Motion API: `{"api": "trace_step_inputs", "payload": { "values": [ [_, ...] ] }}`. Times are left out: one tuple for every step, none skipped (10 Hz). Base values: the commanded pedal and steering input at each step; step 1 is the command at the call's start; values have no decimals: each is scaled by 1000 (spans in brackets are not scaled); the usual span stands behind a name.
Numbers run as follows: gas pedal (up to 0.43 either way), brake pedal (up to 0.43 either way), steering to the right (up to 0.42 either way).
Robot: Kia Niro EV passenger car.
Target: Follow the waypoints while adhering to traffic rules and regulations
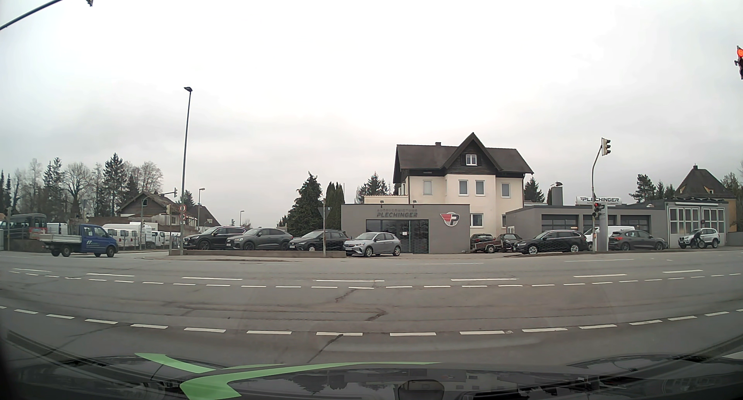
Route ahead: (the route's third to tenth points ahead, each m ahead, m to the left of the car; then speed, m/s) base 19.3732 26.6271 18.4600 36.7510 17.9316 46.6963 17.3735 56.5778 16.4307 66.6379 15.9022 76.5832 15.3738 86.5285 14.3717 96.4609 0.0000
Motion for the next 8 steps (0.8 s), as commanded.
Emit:
{"api": "trace_step_inputs", "payload": {
  "values": [
    [0, 341, -3],
    [0, 341, -3],
    [0, 341, -3],
    [0, 341, -3],
    [0, 341, -3],
    [0, 348, -3],
    [0, 341, -3],
    [0, 341, -3]
  ]
}}
